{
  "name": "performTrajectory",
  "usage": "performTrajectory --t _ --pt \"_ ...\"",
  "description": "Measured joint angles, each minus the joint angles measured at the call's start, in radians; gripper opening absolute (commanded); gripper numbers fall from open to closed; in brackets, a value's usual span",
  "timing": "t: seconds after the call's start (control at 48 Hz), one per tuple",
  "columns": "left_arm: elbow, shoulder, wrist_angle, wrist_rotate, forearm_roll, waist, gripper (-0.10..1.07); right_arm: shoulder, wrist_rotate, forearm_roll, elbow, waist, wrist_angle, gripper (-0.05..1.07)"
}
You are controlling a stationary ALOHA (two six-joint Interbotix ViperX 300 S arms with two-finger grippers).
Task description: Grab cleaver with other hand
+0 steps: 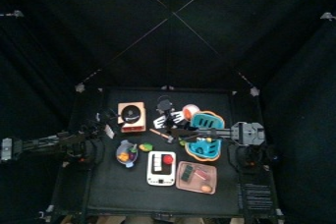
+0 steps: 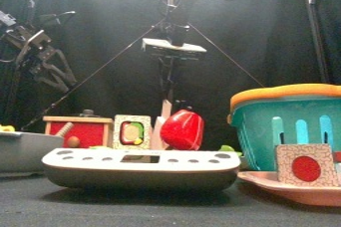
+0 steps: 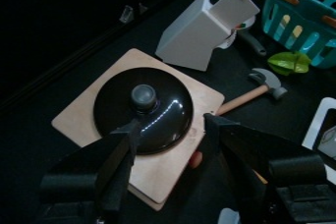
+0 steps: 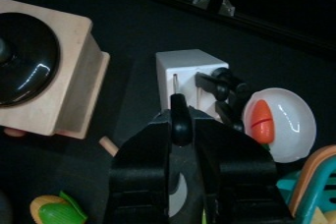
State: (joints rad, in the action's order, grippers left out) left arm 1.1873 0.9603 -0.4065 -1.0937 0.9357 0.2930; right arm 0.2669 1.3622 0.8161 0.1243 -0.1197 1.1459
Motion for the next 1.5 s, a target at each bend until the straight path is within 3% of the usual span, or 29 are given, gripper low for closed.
performTrajectory --t 0.667,1.083,1.292,1.5 --pt "0.0 0.0 0.002 0.0 0.0 0.0 0.9 -0.121 -0.011 0.077 0.005 0.17 0.132 0.49" --pt "0.0 0.0 0.009 0.0 0.0 -0.008 0.9 -0.16 -0.008 0.147 -0.005 0.288 0.135 0.49" --pt "0.0 0.002 0.072 0.0 0.012 -0.052 0.9 -0.178 0.012 0.206 -0.041 0.356 0.118 0.49" --pt "-0.002 0.0 0.202 0.002 0.08 -0.103 0.9 -0.198 0.06 0.238 -0.101 0.407 0.083 0.49"
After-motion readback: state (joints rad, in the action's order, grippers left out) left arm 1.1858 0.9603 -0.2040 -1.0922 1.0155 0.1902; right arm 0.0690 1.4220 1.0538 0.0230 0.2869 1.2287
